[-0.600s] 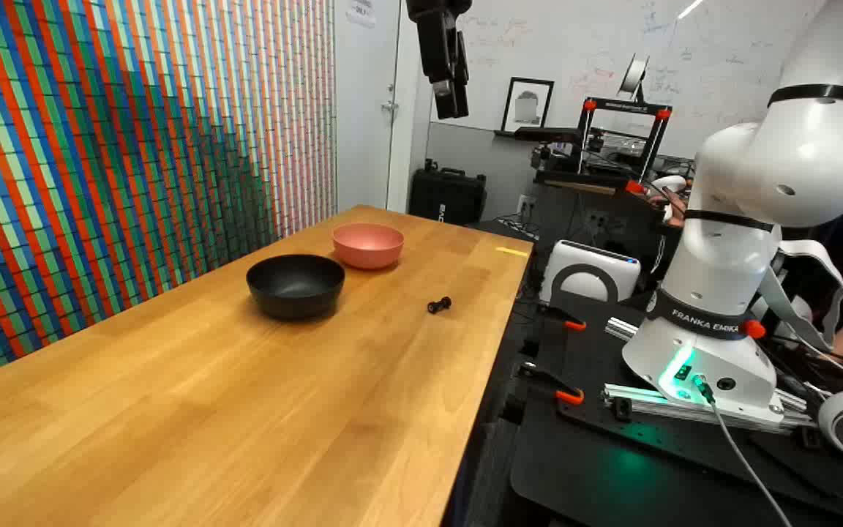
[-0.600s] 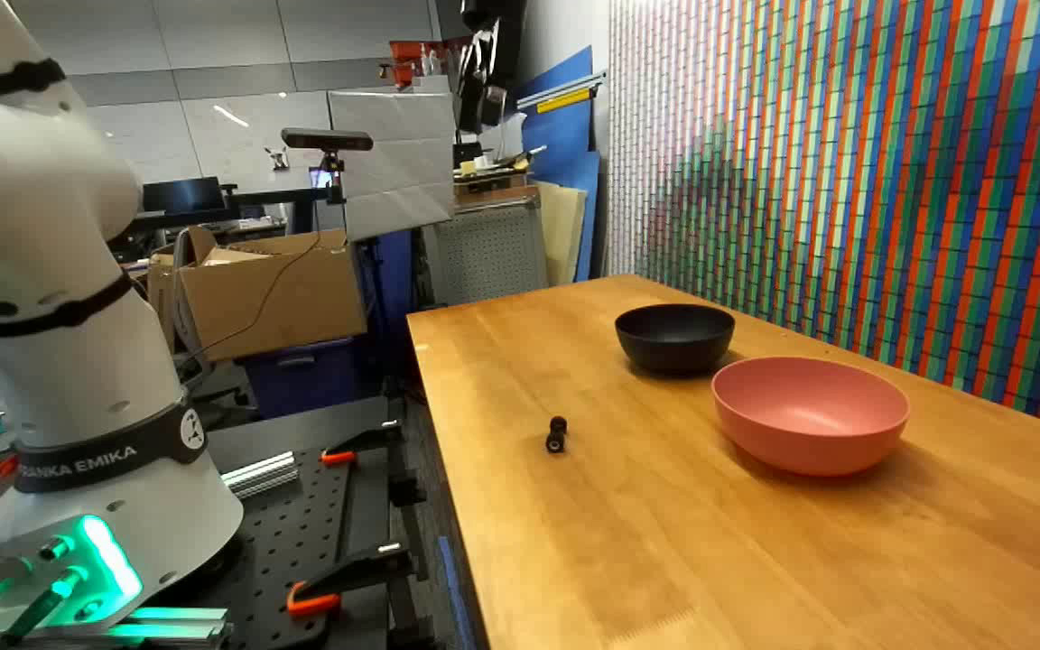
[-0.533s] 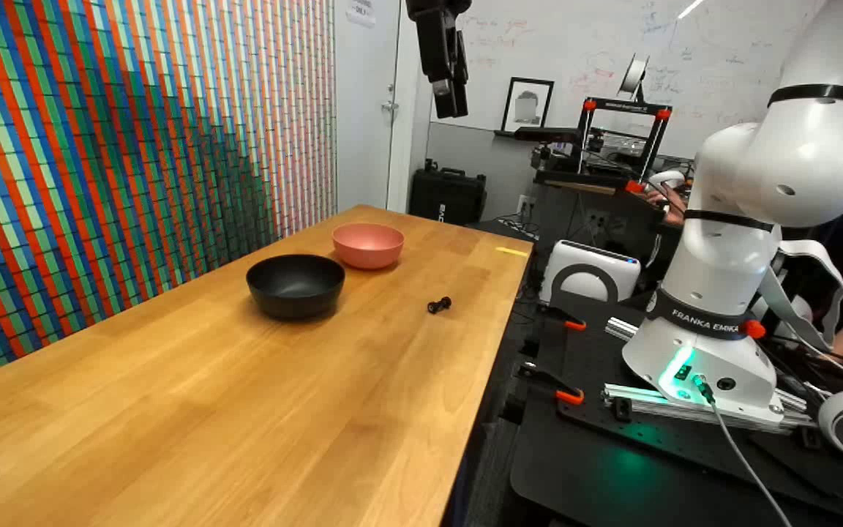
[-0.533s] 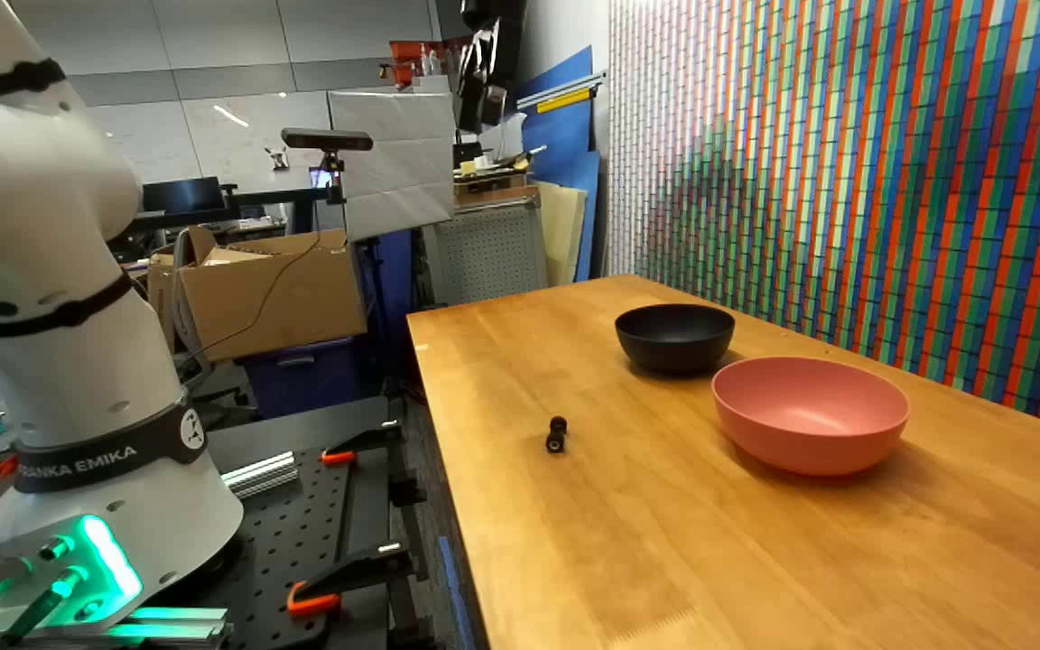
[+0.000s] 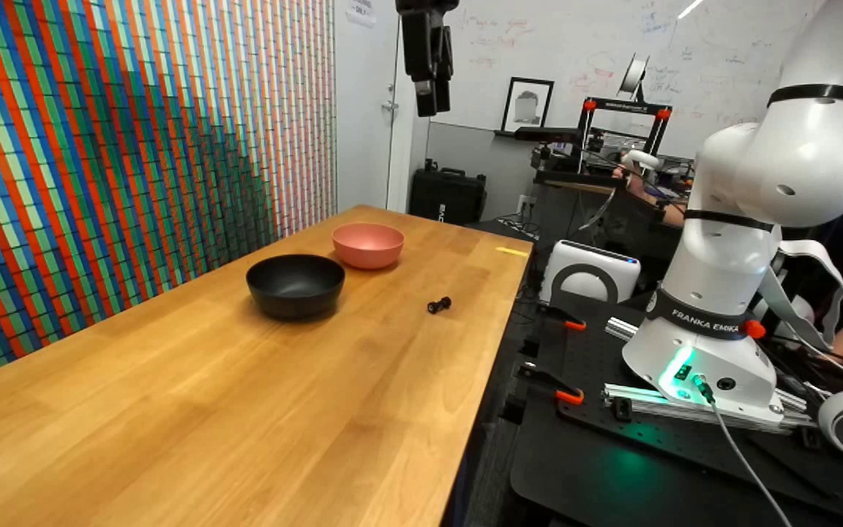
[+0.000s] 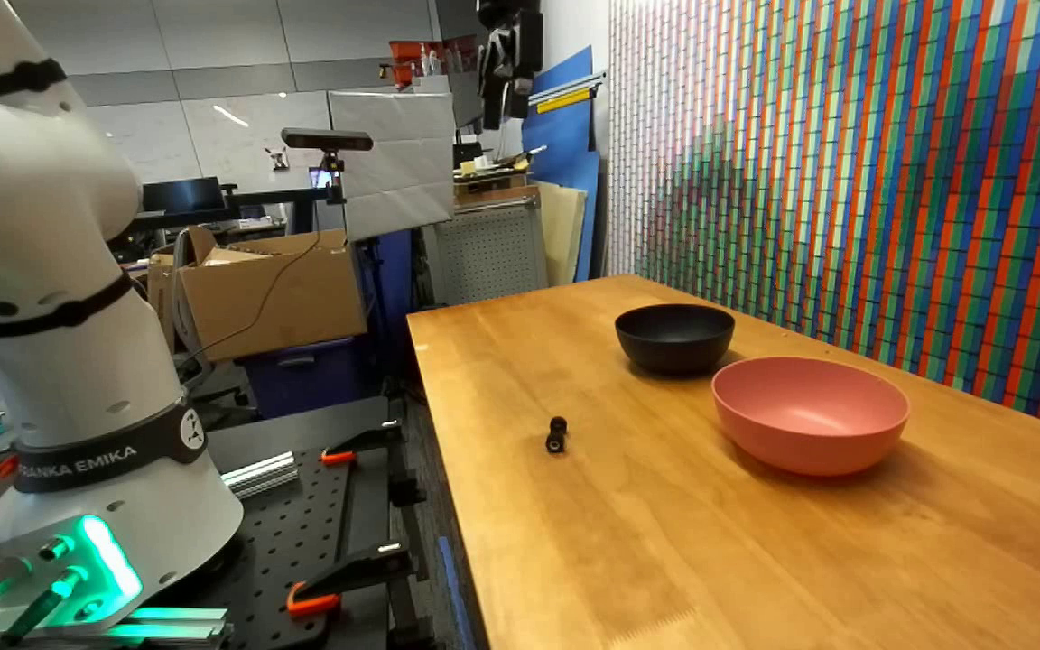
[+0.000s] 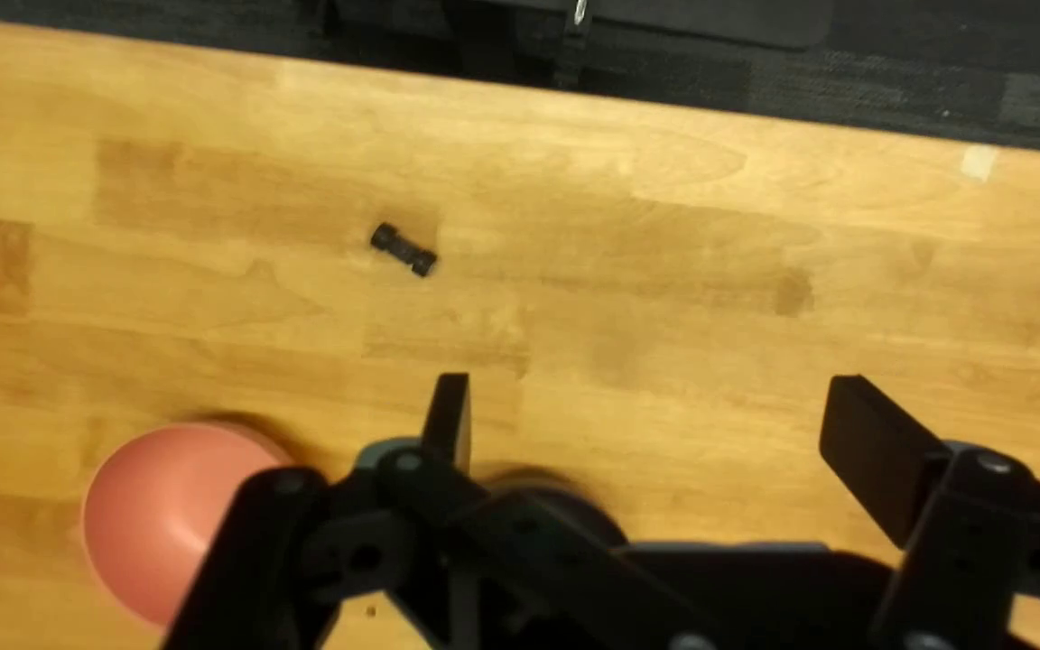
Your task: Pick up the black bowl and put it in the peach bowl
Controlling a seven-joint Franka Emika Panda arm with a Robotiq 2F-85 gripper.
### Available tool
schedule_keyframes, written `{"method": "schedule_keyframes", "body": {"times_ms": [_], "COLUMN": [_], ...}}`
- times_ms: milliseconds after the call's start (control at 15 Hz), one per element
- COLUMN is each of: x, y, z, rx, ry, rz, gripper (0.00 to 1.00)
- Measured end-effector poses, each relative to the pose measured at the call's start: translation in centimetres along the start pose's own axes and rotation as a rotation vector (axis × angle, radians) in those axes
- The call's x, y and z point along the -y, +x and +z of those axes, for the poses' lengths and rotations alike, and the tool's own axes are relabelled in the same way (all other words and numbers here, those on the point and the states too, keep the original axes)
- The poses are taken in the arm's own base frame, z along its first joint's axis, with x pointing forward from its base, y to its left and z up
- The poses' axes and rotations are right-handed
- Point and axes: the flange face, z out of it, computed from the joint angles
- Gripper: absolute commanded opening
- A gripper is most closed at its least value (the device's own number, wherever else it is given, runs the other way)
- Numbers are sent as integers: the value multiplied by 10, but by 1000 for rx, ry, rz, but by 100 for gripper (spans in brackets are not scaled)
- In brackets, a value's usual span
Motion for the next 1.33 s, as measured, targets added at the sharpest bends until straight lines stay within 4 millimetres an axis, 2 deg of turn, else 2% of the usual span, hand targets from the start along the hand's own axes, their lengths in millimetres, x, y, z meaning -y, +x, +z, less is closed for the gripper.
{"method": "schedule_keyframes", "body": {"times_ms": [267, 467, 733, 1000, 1333], "x": [13, 33, 62, 81, 104], "y": [45, 86, 137, 183, 219], "z": [-4, 15, 67, 124, 185], "rx": [-203, -283, -269, -211, -154], "ry": [-72, -112, -134, -130, -141], "rz": [10, 6, -11, -37, -62], "gripper": [100, 100, 100, 100, 100]}}
